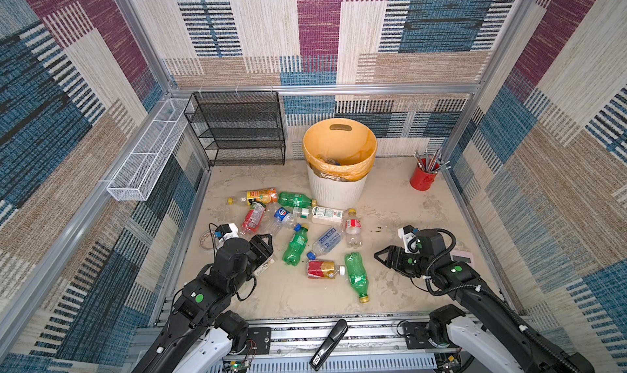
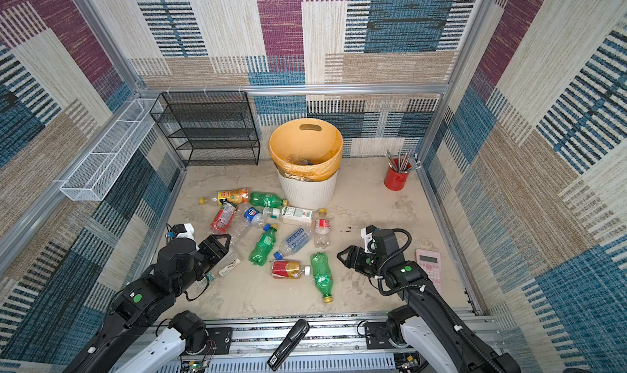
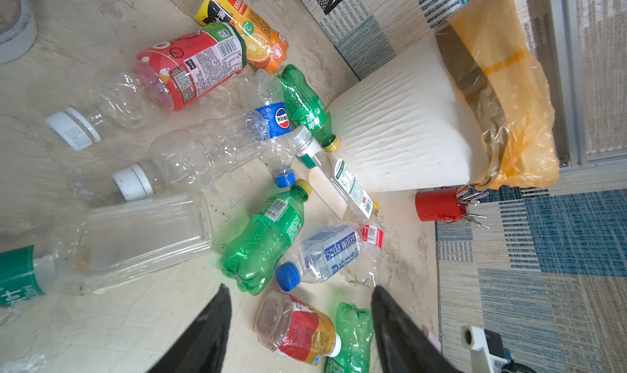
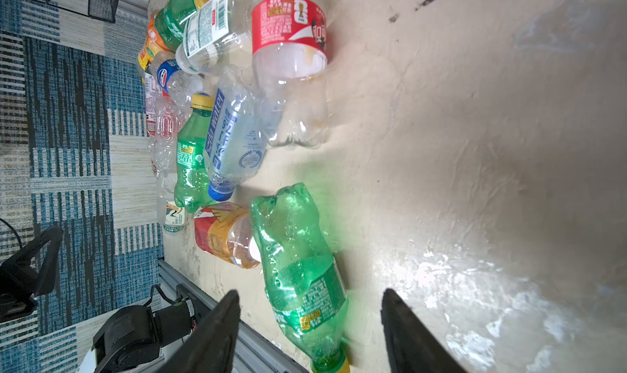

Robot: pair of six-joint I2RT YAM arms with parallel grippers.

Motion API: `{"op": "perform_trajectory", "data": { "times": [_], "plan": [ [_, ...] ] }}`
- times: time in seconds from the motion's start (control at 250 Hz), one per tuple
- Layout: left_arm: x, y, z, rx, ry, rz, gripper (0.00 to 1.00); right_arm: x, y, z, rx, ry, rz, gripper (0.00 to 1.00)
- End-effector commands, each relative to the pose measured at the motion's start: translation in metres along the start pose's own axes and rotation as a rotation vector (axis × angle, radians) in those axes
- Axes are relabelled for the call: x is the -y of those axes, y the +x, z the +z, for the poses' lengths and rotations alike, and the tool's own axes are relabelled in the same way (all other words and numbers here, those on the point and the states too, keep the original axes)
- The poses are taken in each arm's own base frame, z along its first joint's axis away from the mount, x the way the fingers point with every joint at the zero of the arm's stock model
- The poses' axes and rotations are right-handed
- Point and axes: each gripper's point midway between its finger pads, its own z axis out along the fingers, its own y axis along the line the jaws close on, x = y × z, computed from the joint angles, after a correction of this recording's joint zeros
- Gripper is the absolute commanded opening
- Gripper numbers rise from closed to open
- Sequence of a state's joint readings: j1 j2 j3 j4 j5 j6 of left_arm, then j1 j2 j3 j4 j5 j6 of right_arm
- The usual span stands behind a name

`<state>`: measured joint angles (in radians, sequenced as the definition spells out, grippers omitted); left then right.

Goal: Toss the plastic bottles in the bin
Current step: 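Return the left gripper while the right gripper reaches toward the green soda bottle, then grasp the crushed green soda bottle with the right gripper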

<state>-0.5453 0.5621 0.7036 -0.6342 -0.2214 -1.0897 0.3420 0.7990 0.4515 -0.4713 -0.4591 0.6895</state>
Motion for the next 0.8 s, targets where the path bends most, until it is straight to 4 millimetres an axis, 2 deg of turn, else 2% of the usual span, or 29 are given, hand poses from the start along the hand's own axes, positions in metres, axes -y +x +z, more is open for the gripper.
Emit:
{"op": "perform_trajectory", "data": {
  "times": [0.0,0.448,0.796],
  "plan": [
    [-0.005,0.005,0.002,-0.018,-0.015,-0.02,0.67,-0.007,-0.001,0.002,-0.002,-0.005,-0.042,0.69],
    [-0.011,0.007,0.005,-0.021,-0.038,-0.04,0.67,-0.032,0.011,0.038,-0.091,0.083,-0.172,0.78],
    [-0.013,0.004,-0.001,-0.01,-0.05,-0.049,0.67,-0.033,0.013,0.066,-0.139,0.157,-0.225,0.79]
  ]
}}
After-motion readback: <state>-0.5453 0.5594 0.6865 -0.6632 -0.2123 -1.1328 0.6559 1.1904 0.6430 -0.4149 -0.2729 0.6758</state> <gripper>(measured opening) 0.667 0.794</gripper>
